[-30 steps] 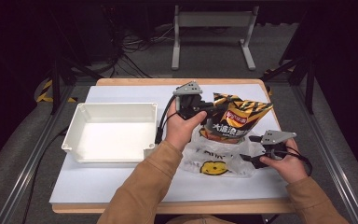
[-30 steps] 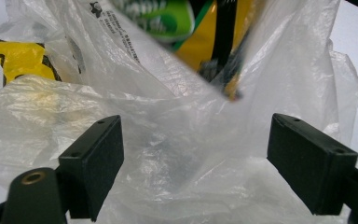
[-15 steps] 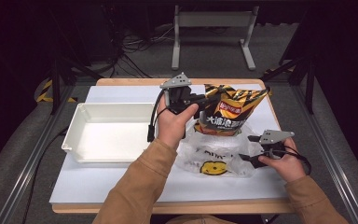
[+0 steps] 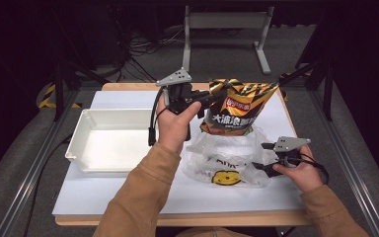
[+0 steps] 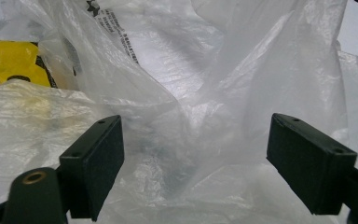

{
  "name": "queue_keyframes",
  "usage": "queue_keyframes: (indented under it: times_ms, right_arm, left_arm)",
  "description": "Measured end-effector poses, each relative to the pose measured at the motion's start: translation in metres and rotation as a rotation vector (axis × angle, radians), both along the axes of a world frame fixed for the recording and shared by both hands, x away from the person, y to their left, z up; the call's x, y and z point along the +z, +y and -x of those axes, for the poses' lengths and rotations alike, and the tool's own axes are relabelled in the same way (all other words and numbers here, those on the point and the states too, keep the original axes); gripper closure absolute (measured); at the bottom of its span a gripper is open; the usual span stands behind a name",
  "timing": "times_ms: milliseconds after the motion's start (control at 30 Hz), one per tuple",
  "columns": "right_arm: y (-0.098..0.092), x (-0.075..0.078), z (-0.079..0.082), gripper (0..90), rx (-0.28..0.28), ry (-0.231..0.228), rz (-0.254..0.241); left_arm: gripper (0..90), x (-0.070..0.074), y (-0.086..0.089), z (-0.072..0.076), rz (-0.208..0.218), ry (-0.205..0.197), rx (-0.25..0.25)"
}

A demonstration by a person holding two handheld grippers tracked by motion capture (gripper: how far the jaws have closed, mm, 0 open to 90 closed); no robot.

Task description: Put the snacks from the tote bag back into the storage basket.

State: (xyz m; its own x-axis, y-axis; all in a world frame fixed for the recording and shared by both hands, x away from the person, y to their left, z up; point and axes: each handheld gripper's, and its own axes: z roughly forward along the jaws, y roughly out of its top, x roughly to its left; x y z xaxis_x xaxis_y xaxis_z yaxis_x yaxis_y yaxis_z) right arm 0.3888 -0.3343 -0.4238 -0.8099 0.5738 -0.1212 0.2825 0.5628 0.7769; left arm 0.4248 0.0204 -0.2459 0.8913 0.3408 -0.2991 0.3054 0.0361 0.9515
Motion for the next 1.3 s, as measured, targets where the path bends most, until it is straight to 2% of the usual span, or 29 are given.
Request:
queue_keyframes:
  times_ms: [200, 333, 500, 900, 1033, 1300]
  right_arm:
    - [0.0, 0.0, 0.0, 19.4, 0.0, 0.002, 0.0]
    - [0.0, 0.001, 0.0, 19.6, -0.002, -0.002, -0.004]
    - [-0.002, 0.008, -0.001, 20.5, -0.009, -0.019, -0.02]
    - [-0.006, 0.02, 0.0, 20.4, -0.02, -0.052, -0.041]
    - [-0.007, 0.024, 0.002, 23.9, -0.032, -0.094, -0.04]
    - [-0.007, 0.029, 0.004, 23.4, -0.038, -0.108, -0.041]
  left_arm:
    - [89.3, 0.007, 0.015, 0.001, -0.013, -0.015, 0.033]
    - [89.4, 0.007, 0.027, 0.0, -0.016, -0.012, 0.056]
    - [89.3, 0.007, 0.042, 0.001, -0.032, -0.019, 0.088]
    - [89.3, 0.004, 0.071, 0.001, -0.039, -0.01, 0.138]
    - [89.3, 0.005, 0.088, 0.002, -0.059, -0.014, 0.173]
    - [89.3, 0.005, 0.111, 0.003, -0.051, -0.01, 0.213]
